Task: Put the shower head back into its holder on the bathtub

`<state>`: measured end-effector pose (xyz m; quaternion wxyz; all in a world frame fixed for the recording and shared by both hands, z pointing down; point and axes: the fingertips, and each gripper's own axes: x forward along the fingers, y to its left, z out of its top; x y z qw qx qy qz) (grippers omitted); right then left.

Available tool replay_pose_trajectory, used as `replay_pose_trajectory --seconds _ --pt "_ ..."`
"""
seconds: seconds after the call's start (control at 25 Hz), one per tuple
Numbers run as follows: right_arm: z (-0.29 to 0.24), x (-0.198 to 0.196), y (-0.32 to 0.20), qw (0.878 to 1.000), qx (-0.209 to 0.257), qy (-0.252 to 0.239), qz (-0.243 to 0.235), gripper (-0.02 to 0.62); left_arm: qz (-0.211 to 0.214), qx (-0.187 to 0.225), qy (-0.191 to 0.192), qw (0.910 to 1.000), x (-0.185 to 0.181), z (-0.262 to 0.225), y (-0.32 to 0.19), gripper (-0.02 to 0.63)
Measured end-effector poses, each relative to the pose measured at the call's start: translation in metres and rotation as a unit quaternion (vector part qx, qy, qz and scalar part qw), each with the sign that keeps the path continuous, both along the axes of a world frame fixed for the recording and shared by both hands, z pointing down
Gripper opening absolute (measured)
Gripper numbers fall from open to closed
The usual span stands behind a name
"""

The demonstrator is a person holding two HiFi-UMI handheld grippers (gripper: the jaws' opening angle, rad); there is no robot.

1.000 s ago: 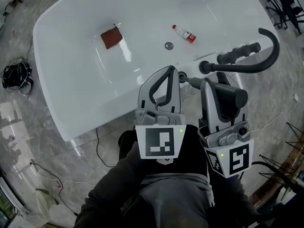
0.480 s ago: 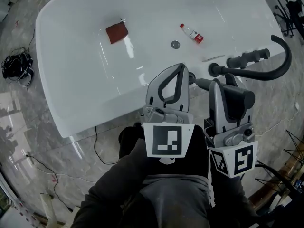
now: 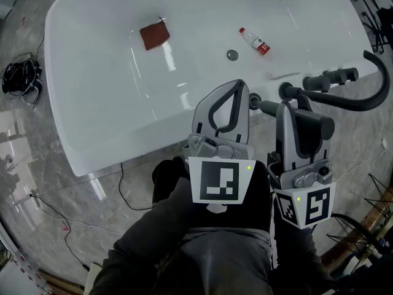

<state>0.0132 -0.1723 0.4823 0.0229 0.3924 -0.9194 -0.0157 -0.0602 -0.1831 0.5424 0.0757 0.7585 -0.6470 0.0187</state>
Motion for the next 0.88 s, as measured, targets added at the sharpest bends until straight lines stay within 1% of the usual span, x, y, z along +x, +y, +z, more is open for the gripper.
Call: replay_pose_trajectory --seconds 0.64,0.88 --pt "0.025 0.001 -0.008 1.000 -0.007 0.002 0.002 0.124 0.000 -0.002 0.000 1.0000 0.000 0.021 -0.007 0.003" --pt "0.040 0.003 -0.012 1.000 -0.014 0.000 0.001 0.124 0.001 -0.011 -0.002 0.9999 0.003 0.036 -0.010 0.002"
